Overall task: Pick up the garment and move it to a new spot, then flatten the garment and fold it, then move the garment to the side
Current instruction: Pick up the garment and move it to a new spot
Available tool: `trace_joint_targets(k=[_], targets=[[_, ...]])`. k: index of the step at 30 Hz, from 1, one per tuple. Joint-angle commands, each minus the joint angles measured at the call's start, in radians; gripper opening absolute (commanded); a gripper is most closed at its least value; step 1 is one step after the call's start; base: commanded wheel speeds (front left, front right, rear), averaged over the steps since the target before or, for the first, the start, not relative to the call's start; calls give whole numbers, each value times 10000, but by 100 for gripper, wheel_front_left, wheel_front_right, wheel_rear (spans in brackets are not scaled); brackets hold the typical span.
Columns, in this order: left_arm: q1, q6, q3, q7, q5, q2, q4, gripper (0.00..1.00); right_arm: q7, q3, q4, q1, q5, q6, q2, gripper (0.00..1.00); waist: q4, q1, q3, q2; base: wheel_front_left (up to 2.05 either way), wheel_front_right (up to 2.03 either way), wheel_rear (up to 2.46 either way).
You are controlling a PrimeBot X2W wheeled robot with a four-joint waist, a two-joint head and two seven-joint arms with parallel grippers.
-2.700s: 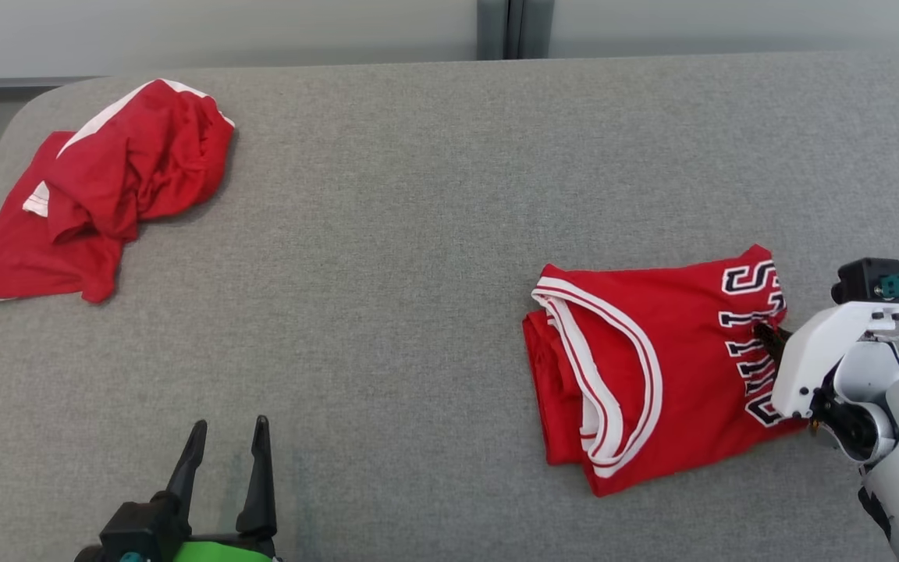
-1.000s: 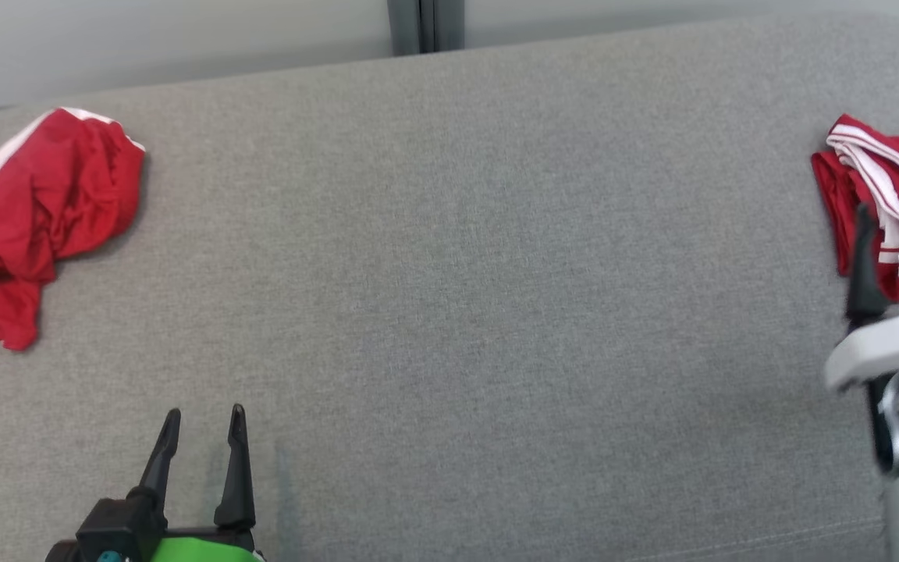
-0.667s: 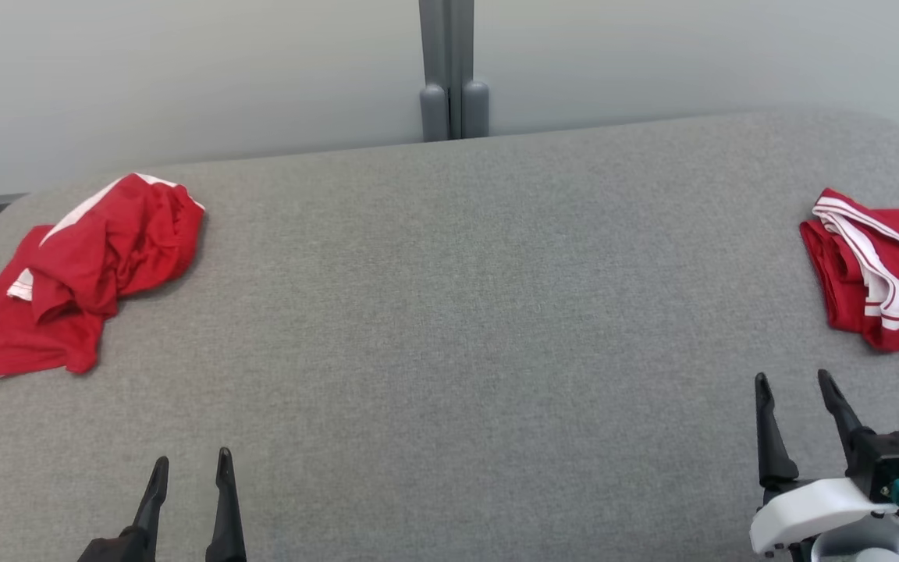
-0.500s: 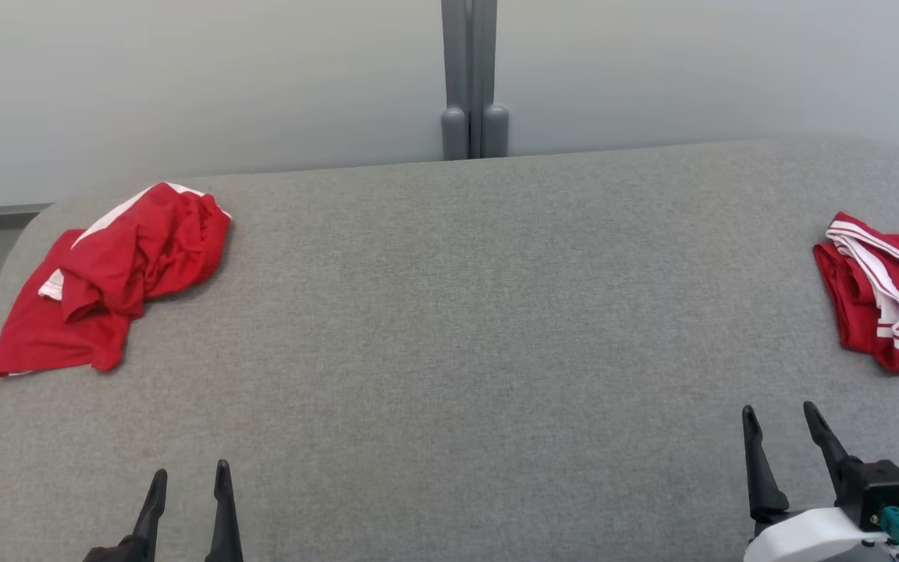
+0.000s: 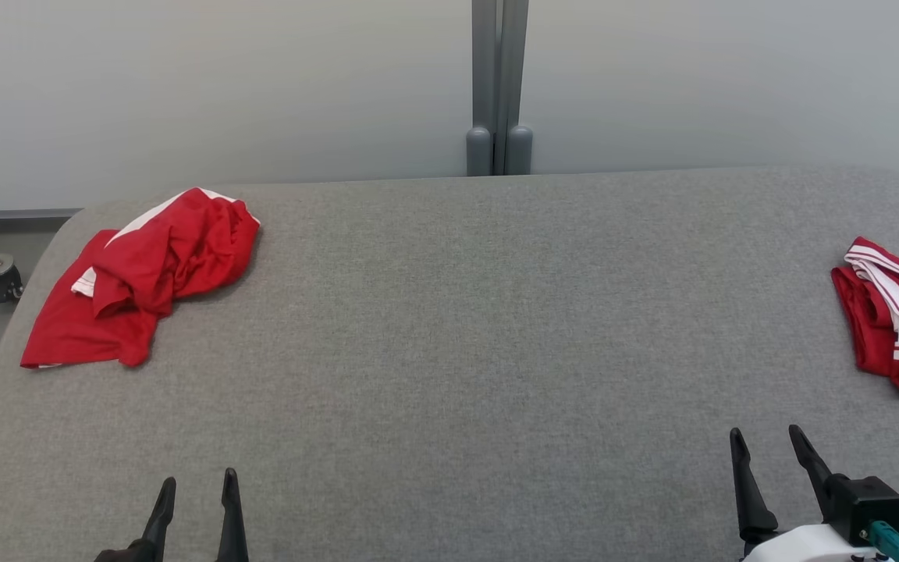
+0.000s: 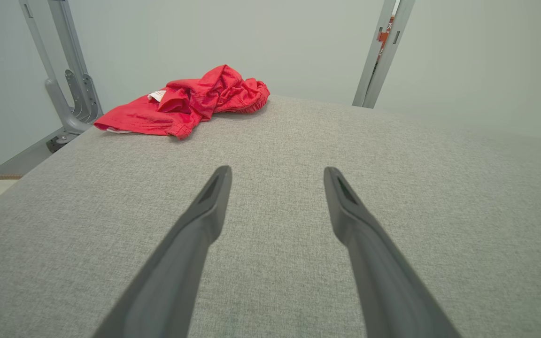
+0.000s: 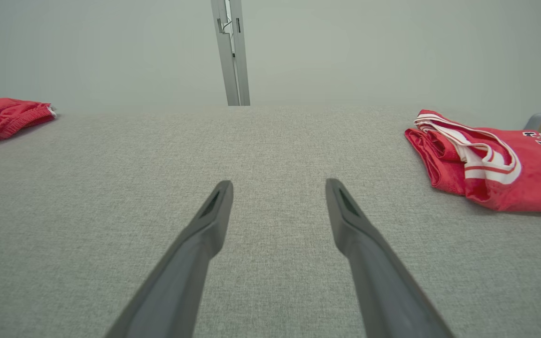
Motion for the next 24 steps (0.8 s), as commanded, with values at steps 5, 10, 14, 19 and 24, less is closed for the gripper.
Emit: trace_joint_targets(k=[5,10,14,19,24], targets=[[-119,-28,-52,-1,-25,17,11,100,-28,-25,31,148,67,-18,-23,100,90,0,-12,0,0,0,0],[-159,-45,-59,-1,80,18,20,100,-28,-19,-52,254,196,-18,-22,100,537,0,-36,0,0,0,0],[-217,-80,-83,-1,162,18,37,100,-29,5,-53,305,292,-18,-17,100,1322,0,-35,0,0,0,0],[-95,-87,75,1,196,19,71,100,-29,251,13,261,454,-18,-22,100,2647,0,-72,0,0,0,0],[237,-66,276,1,127,19,51,100,-27,574,107,-47,554,-18,-21,100,3559,0,-115,0,0,0,0]])
